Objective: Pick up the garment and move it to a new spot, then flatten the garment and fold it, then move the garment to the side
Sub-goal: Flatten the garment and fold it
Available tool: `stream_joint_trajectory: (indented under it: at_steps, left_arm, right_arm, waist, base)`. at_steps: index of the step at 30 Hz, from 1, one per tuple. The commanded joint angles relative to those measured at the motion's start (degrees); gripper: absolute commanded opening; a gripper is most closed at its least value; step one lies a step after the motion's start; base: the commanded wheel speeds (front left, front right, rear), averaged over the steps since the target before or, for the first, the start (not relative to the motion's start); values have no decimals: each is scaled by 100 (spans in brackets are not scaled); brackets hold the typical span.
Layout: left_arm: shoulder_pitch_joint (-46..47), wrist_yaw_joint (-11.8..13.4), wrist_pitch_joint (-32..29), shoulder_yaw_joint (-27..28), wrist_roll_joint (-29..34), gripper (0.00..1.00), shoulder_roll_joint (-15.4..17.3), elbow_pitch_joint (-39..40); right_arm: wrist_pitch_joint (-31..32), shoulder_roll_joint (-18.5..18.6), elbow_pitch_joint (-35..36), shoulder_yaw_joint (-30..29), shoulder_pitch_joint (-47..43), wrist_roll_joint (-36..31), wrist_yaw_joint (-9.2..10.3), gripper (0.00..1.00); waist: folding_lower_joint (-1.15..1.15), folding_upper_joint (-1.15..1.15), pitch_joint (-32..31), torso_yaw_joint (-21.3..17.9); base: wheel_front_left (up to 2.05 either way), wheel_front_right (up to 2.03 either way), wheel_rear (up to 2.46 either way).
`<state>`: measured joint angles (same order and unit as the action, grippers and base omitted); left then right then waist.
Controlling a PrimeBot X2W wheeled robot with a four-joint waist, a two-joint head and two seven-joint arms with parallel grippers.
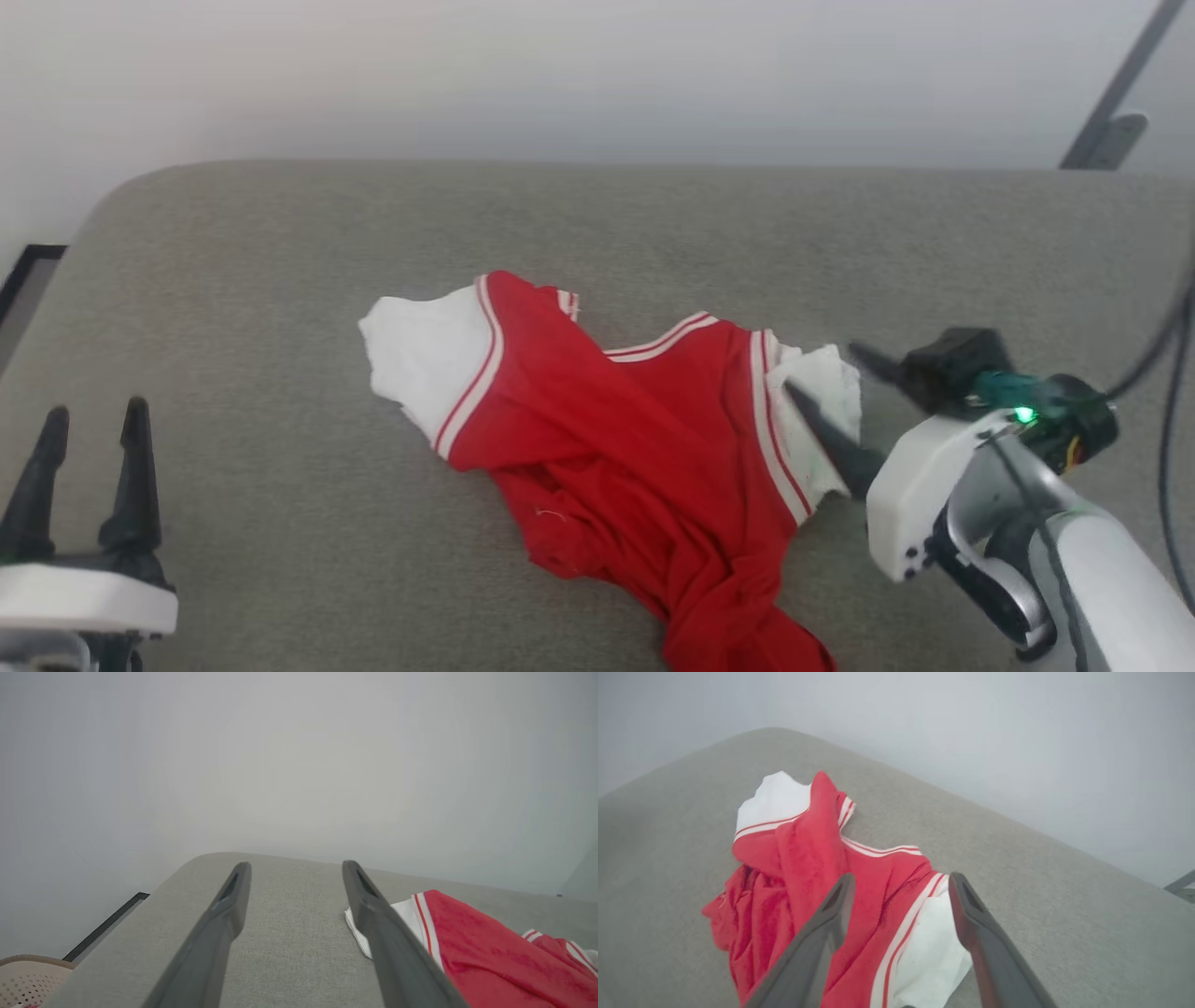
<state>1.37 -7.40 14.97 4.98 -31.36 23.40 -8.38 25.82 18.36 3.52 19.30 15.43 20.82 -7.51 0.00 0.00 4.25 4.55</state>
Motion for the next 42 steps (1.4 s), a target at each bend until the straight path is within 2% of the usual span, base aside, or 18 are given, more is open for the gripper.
stream_joint_trajectory:
  at_steps: [1,9,15,18,30,31,36,42]
  left_arm:
    - [144,-11,27,-88,-65,100,118,-6]
    - [659,-11,27,-829,-440,100,820,-178]
    - [1192,-11,0,-1726,-879,100,1429,-550]
    - [1516,-11,-238,-2226,-1141,100,1704,-762]
    - [3202,-11,-2207,-3907,-2745,100,2454,-1208]
    - [3202,-11,-2207,-3907,-2745,100,2454,-1208]
    - [3856,-11,-3038,-4384,-3182,100,2668,-1433]
    - [4414,-11,-3887,-4945,-3225,100,2742,-1907]
  right_arm:
    - [-255,-148,-20,-178,-73,-204,5,100]
    - [-1220,-982,-391,-1169,-111,-1201,5,100]
    - [-1470,-1280,-638,-1379,-145,-1509,5,100]
    - [-1494,-1371,-702,-1438,-153,-1545,5,100]
    - [-1459,-1521,-764,-1434,100,-1695,5,100]
    - [-1459,-1521,-764,-1434,100,-1695,5,100]
    - [-1441,-1546,-784,-1447,232,-1736,5,100]
    - [-1388,-1555,-790,-1437,310,-1720,5,100]
  waist:
    - [0,0,86,-139]
    - [0,0,324,-544]
    - [0,0,485,-781]
    - [0,0,560,-870]
    - [0,0,1005,-1119]
    - [0,0,1005,-1119]
    - [0,0,1174,-1199]
    - [0,0,1341,-1258]
  base:
    - [0,0,0]
    - [0,0,0]
    - [0,0,0]
    - [0,0,0]
    - [0,0,0]
    - [0,0,0]
    - [0,0,0]
    - [0,0,0]
